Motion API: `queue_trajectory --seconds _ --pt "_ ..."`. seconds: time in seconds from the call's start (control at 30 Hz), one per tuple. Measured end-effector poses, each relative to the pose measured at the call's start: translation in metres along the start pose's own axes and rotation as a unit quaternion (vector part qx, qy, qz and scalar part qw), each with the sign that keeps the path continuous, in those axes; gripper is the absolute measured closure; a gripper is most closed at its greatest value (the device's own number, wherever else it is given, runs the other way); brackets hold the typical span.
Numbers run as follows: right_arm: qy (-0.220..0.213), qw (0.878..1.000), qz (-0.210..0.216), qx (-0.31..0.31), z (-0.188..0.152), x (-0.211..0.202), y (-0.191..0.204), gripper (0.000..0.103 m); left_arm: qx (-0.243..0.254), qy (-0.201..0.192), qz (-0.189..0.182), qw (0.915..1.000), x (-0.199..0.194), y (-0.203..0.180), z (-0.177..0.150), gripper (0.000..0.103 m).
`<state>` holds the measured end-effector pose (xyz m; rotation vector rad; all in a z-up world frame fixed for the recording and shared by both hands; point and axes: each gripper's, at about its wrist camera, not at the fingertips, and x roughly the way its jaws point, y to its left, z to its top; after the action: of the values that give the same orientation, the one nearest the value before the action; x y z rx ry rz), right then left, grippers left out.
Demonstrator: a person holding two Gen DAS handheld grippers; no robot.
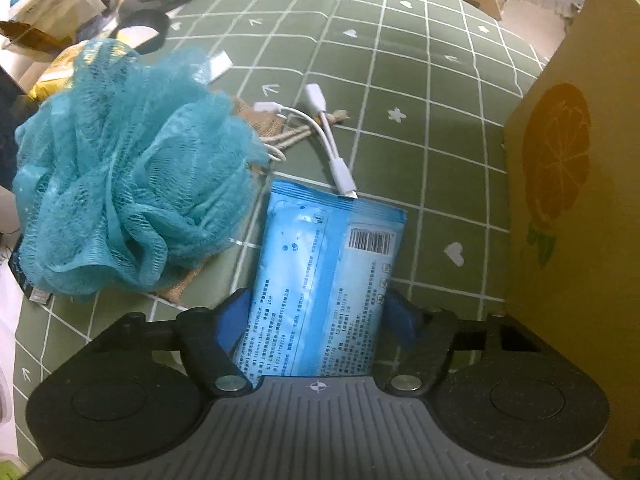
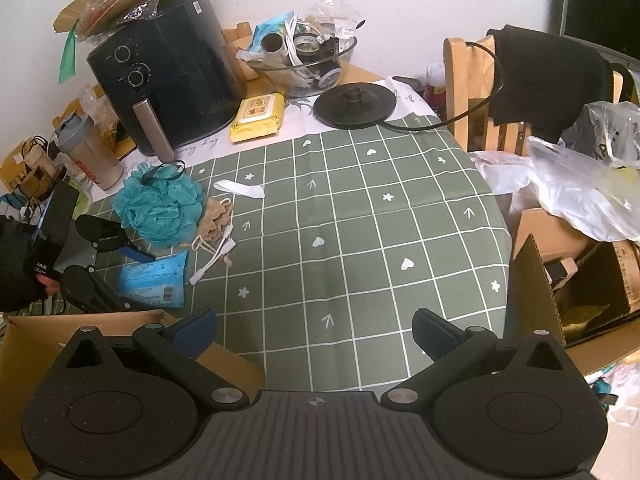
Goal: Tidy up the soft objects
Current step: 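Lift the blue packet with the left gripper while the right reaches the white cable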
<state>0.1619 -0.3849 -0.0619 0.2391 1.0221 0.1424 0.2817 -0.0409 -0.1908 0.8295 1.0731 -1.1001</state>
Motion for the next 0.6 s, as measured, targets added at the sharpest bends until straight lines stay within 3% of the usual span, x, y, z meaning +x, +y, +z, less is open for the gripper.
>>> queue_trajectory --seconds 0.23,0.43,0.6 --pt "0.005 1.0 0.007 -0.009 0.001 0.003 -0.001 0.0 -0.002 0.002 0.006 1.0 -0.002 -0.015 0.001 0.043" --pt "0.008 1.0 0.016 -0.015 0.005 0.008 -0.003 0.0 -0.033 -0.038 0.017 0.9986 -0.03 -0.024 -0.003 0.043" --pt "0.01 0.999 0.026 -0.033 0.01 0.012 0.0 0.0 -0.061 -0.062 0.047 0.9951 -0.054 -0.032 -0.002 0.043"
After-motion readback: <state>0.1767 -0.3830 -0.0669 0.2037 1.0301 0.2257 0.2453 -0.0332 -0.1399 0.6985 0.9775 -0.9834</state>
